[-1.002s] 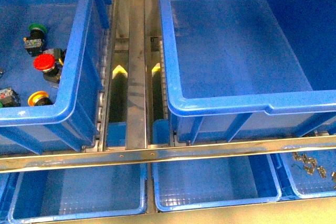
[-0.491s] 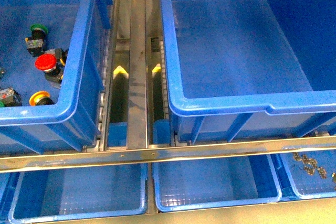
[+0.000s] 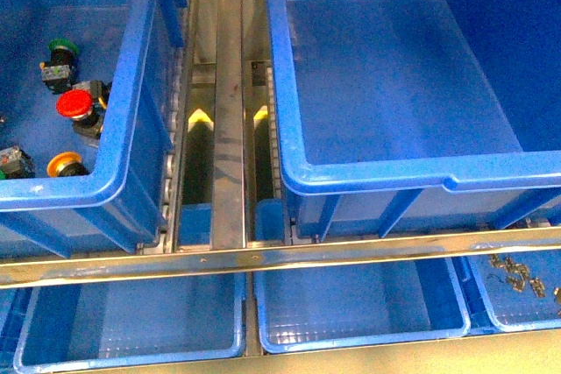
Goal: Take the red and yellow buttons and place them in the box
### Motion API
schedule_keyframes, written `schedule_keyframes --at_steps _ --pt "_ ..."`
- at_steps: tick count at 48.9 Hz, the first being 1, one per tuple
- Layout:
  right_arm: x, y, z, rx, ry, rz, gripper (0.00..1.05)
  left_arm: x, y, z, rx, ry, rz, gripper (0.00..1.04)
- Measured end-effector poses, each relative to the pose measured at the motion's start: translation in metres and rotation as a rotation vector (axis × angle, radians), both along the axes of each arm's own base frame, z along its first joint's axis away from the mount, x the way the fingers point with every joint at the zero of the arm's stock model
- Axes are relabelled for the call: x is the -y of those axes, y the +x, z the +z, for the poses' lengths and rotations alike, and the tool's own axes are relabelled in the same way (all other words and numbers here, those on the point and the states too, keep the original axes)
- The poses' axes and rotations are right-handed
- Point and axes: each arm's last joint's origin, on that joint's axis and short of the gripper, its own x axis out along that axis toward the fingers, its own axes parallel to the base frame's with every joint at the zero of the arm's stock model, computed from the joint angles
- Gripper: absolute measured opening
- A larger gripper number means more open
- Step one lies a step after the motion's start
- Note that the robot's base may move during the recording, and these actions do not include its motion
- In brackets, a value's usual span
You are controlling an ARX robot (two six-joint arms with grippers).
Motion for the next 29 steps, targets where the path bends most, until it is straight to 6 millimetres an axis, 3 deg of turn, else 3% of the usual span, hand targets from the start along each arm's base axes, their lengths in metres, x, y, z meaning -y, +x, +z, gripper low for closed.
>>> schedule_keyframes --at_steps 5,11,19,29 --pt "0.0 0.0 0.0 0.0 0.0 0.0 0.99 -0.011 0.021 -0.01 -0.047 0.036 -0.028 0.97" --pt "0.0 0.0 0.0 0.0 0.0 0.0 0.99 -0.021 0.052 -0.039 -0.174 0.03 -0.127 0.97" --pt "0.0 0.0 0.0 0.0 0.0 0.0 0.99 -0.021 0.069 -0.064 -0.248 0.025 -0.198 0.97" --pt "0.0 0.0 0.0 0.0 0.0 0.0 0.99 -0.018 0.088 -0.075 -0.272 0.036 -0.25 0.97"
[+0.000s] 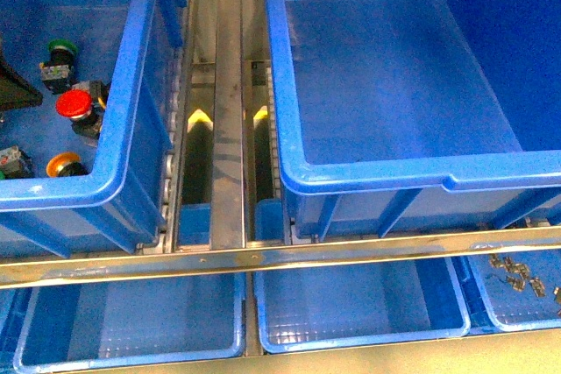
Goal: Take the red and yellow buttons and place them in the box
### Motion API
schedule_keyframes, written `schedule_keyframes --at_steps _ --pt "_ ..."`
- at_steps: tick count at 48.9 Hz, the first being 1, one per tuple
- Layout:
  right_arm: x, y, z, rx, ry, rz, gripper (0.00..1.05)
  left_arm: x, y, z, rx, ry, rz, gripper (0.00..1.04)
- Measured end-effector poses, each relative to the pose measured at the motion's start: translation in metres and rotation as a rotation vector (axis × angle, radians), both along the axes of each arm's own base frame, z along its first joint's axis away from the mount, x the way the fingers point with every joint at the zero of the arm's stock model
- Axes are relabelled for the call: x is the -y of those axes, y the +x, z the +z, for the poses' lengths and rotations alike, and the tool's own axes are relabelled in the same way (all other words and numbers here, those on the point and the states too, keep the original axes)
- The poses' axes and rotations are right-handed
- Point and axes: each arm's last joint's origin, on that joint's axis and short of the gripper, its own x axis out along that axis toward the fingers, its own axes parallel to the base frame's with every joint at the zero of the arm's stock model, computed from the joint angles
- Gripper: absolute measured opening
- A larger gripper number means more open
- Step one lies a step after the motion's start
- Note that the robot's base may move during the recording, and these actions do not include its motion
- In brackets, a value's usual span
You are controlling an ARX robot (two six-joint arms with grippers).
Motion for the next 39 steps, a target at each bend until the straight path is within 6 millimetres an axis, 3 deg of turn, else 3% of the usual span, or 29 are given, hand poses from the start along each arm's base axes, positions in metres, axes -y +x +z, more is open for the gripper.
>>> schedule_keyframes --at_steps 21,39 --pt "0.0 0.0 0.0 0.0 0.0 0.0 0.99 0.012 0.037 -0.026 -0.052 0.028 -0.095 0.97" --pt "0.0 0.0 0.0 0.0 0.0 0.0 0.99 0.02 0.055 -0.045 -0.083 0.05 -0.125 0.97"
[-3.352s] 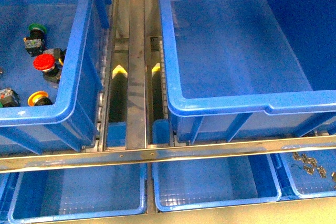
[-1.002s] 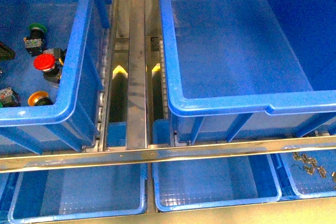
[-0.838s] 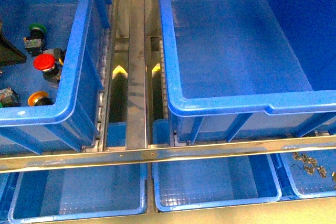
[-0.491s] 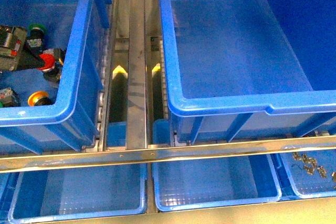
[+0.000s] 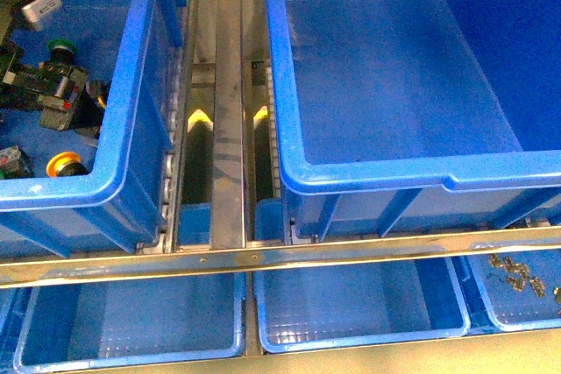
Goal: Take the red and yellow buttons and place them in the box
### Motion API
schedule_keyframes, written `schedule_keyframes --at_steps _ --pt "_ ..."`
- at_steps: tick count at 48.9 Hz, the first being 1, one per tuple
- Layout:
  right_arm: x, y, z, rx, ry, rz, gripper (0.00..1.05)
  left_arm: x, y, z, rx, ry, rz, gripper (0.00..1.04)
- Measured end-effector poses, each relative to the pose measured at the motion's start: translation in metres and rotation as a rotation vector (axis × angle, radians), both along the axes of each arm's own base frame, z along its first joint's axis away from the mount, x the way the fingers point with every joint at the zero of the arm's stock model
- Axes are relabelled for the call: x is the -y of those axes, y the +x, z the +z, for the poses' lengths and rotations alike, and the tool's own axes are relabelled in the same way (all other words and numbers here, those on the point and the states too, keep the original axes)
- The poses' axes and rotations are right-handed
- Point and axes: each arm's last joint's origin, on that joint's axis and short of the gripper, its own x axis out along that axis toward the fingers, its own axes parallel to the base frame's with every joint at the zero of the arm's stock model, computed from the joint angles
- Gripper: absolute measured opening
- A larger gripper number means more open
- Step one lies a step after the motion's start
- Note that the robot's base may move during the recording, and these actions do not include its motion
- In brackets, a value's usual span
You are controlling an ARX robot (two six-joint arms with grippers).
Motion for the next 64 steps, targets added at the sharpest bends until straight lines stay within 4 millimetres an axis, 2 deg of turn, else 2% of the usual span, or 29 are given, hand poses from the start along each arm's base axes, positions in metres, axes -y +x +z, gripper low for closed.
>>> schedule_keyframes --at_steps 15,20,30,32,42,48,53,60,64 --pt "0.0 0.0 0.0 0.0 0.0 0.0 0.99 0.006 0.008 -0.006 -0.006 0.0 -0.017 0.97" --pt "0.0 0.0 0.0 0.0 0.0 0.0 0.99 0.007 0.009 -0.005 -0.003 0.0 -0.018 0.85" --pt "0.0 0.0 0.0 0.0 0.0 0.0 0.99 0.006 0.009 -0.006 -0.004 -0.002 -0.013 0.42" --pt "0.0 0.0 0.0 0.0 0.0 0.0 0.99 0.005 0.01 -0.006 -0.001 -0.004 -0.01 0.36" --pt "0.0 0.0 0.0 0.0 0.0 0.0 0.99 0.003 0.011 -0.005 0.011 -0.01 0.012 0.34" --pt "0.0 0.0 0.0 0.0 0.0 0.0 0.99 -0.005 0.012 -0.002 0.018 -0.055 0.068 0.34" --pt "0.0 0.0 0.0 0.0 0.0 0.0 0.99 -0.023 0.009 0.02 0.066 -0.161 0.177 0.34" --pt "0.0 0.0 0.0 0.0 0.0 0.0 0.99 -0.053 -0.005 0.08 0.178 -0.409 0.341 0.34" --pt "0.0 0.0 0.0 0.0 0.0 0.0 0.99 -0.063 -0.014 0.097 0.18 -0.505 0.422 0.34"
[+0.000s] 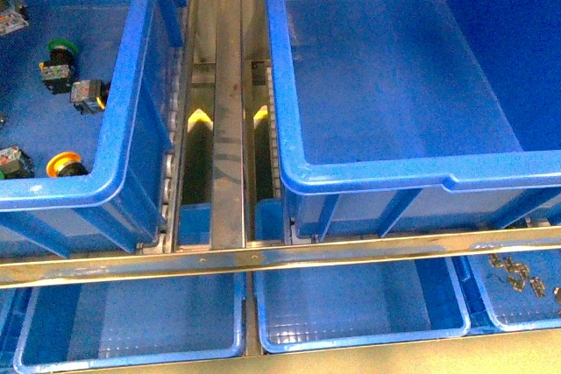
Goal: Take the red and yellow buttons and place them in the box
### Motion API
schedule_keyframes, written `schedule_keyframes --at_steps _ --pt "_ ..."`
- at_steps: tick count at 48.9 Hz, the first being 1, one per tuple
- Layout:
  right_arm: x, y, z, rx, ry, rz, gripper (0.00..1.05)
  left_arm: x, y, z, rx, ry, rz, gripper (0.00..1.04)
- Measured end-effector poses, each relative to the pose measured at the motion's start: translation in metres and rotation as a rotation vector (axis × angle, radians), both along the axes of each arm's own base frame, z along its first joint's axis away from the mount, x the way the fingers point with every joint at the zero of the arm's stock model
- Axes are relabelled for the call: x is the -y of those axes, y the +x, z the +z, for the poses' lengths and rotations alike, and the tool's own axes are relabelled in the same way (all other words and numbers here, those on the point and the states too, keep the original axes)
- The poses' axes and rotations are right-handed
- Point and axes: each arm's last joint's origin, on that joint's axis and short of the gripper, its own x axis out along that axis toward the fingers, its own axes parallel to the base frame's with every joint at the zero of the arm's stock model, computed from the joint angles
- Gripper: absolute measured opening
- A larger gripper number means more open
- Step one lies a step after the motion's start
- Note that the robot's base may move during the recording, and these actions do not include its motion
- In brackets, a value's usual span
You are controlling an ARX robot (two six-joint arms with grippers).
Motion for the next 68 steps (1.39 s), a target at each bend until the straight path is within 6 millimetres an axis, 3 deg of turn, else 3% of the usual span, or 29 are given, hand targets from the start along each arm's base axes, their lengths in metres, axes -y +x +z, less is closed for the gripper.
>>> schedule_keyframes --at_steps 14,23,33,45,68 --pt "0.0 0.0 0.0 0.0 0.0 0.0 0.99 0.002 -0.026 0.003 -0.11 -0.31 0.051 0.34" --pt "0.0 0.0 0.0 0.0 0.0 0.0 0.99 0.022 -0.041 0.016 -0.146 -0.458 0.03 0.34" --pt "0.0 0.0 0.0 0.0 0.0 0.0 0.99 0.066 -0.057 0.033 -0.194 -0.56 -0.099 0.34" --pt "0.0 0.0 0.0 0.0 0.0 0.0 0.99 0.121 -0.06 0.038 -0.225 -0.587 -0.248 0.34" --pt "0.0 0.0 0.0 0.0 0.0 0.0 0.99 0.237 -0.021 0.023 -0.241 -0.678 -0.367 0.34"
